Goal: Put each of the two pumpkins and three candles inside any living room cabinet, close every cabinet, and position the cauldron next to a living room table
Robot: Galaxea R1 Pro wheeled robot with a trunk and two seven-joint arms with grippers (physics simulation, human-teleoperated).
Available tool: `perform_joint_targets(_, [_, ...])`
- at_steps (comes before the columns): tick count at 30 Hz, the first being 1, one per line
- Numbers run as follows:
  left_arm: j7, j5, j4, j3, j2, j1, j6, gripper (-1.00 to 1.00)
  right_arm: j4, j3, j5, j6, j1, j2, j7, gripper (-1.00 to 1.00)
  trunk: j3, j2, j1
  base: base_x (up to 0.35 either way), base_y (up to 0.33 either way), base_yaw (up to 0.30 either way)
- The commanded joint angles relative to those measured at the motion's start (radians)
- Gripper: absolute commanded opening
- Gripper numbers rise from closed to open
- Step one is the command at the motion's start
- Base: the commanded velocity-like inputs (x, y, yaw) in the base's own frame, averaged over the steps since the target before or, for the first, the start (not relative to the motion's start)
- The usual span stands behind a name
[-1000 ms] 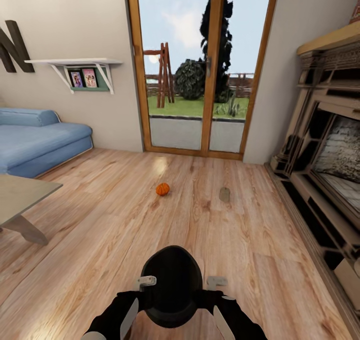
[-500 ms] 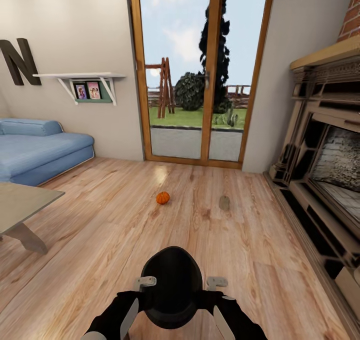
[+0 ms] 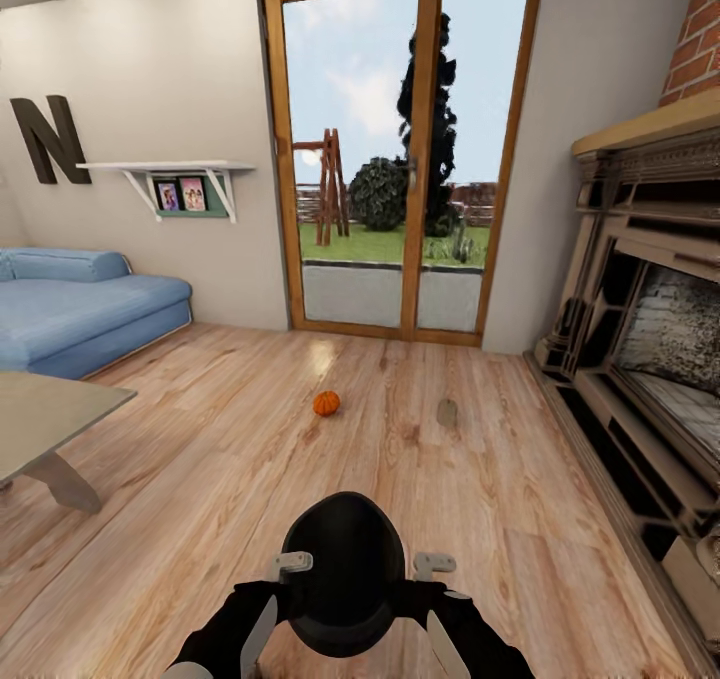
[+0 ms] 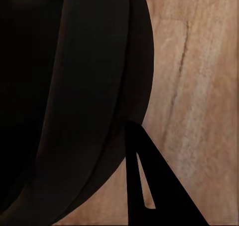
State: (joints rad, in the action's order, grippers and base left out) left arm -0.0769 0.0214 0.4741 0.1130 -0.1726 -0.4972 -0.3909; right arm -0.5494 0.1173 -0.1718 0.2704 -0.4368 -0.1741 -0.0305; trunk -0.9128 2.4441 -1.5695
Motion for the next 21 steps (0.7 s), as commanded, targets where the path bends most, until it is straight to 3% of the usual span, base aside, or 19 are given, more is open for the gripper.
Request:
perform_joint_targets(1, [0.002, -0.025, -0.003, -0.006, -0.001, 0.0, 0.001, -1.0, -0.003, 0.001, 0.0, -0.013, 0.0, 0.0, 0.003, -1.0, 0.003, -0.007, 0.004, -0.279, 0.0, 0.0])
perform_joint_targets(9, [0.002, -0.025, -0.003, -0.006, -0.001, 0.0, 0.001, -1.0, -0.003, 0.001, 0.0, -0.011, 0.0, 0.0, 0.003, -1.0, 0.028, -0.063, 0.035, -0.262, 0.0, 0.0])
perform_joint_targets(21, [0.002, -0.025, -0.003, -0.006, -0.001, 0.0, 0.001, -1.0, -0.003, 0.0, 0.0, -0.013, 0.0, 0.0, 0.003, -1.0, 0.066, -0.147, 0.081, -0.024, 0.0, 0.0])
